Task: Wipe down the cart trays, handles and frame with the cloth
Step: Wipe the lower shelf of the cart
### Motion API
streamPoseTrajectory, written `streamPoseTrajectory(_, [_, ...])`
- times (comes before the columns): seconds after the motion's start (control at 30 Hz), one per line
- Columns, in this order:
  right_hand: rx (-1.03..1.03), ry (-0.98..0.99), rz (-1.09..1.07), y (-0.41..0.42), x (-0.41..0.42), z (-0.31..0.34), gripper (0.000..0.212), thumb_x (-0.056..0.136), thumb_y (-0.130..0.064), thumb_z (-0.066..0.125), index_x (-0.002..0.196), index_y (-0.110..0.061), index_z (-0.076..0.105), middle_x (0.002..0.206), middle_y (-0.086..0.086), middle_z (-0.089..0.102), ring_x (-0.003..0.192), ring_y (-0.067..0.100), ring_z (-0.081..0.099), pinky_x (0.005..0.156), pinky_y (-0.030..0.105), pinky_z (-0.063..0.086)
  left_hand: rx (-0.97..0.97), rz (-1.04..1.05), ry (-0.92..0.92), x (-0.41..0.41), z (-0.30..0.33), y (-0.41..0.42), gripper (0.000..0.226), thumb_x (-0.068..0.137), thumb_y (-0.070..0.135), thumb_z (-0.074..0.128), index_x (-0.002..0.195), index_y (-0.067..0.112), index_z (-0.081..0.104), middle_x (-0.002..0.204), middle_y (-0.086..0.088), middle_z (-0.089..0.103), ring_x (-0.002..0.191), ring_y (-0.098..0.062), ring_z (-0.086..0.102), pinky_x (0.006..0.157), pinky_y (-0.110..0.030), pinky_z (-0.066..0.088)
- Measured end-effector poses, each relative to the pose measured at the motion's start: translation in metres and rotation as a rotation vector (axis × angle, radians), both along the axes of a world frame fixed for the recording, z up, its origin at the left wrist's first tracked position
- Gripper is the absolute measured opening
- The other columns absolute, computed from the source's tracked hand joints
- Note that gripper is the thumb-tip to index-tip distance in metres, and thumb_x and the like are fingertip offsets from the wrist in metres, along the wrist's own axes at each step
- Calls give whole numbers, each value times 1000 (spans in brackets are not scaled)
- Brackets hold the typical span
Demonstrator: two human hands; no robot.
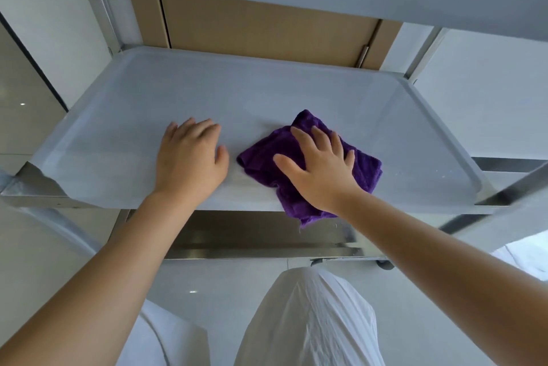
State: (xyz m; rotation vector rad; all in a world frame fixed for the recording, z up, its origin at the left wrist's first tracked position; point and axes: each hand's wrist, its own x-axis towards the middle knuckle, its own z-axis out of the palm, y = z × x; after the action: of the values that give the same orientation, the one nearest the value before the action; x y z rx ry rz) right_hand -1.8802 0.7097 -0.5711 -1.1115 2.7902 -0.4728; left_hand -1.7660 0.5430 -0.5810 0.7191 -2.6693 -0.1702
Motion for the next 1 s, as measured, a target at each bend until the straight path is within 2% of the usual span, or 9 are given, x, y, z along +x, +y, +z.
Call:
streamPoseTrajectory(0.1, [286,1,57,-7,-7,-7,72,86,-73,17,148,-41,2,159,2,-5,144,36,-10,108,64,-7,180,31,96,-14,10,29,42,85,23,36,104,-6,60,106,-23,63,95,-39,57,84,-42,42])
streamPoseTrajectory(0.2, [330,37,156,0,-16,-8,69,86,-72,15,147,-44,-3,159,0,-9,144,34,-12,109,63,-7,417,54,95,-39,11,62,41,97,29,34,127,4,47,132,-14,51,116,-31,47,94,-37,36])
streamPoseTrajectory(0.23, [334,42,199,6,-20,-8,68,85,-71,14,146,-46,-3,159,-1,-10,144,32,-13,110,61,-7,432,46,71,-45,7,70,44,98,32,33,133,6,42,137,-13,46,122,-29,43,98,-37,33])
streamPoseTrajectory(0.33, [362,95,376,29,-40,-3,71,77,-80,6,141,-53,-10,158,-7,-12,144,24,-16,114,56,-8,323,36,-6,-52,-5,73,58,98,41,29,143,6,27,146,-14,36,133,-29,32,109,-37,24])
streamPoseTrajectory(0.5, [397,141,559,44,-68,-2,66,75,-77,7,135,-57,-14,156,-14,-15,143,15,-20,115,49,-12,323,-11,-62,-52,-6,70,71,91,53,13,145,8,27,150,-12,32,139,-25,23,113,-36,16])
streamPoseTrajectory(0.6, [359,151,623,42,-82,0,64,76,-78,7,134,-58,-15,157,-14,-13,142,10,-20,111,41,-16,260,-62,-132,-51,-7,72,78,82,58,5,148,20,21,154,-7,22,143,-23,13,115,-39,11])
streamPoseTrajectory(0.7, [348,138,663,39,-96,1,67,75,-81,5,135,-58,-12,157,-15,-10,138,4,-19,110,38,-15,250,-74,-203,-52,-8,75,72,87,65,6,149,29,13,157,-5,12,144,-21,3,114,-41,4])
streamPoseTrajectory(0.87, [340,170,705,28,-116,-2,67,76,-80,8,135,-57,-11,157,-14,-8,142,9,-15,113,40,-11,231,-60,-256,-51,-9,78,75,87,70,9,149,29,-3,158,-4,2,145,-20,-5,114,-43,-5])
streamPoseTrajectory(1.0, [341,190,703,10,-137,-5,69,74,-82,8,136,-57,-10,158,-13,-6,145,13,-11,114,41,-8,190,-44,-277,-51,-11,77,83,82,74,5,149,27,-4,158,-4,0,145,-20,-4,115,-45,-2])
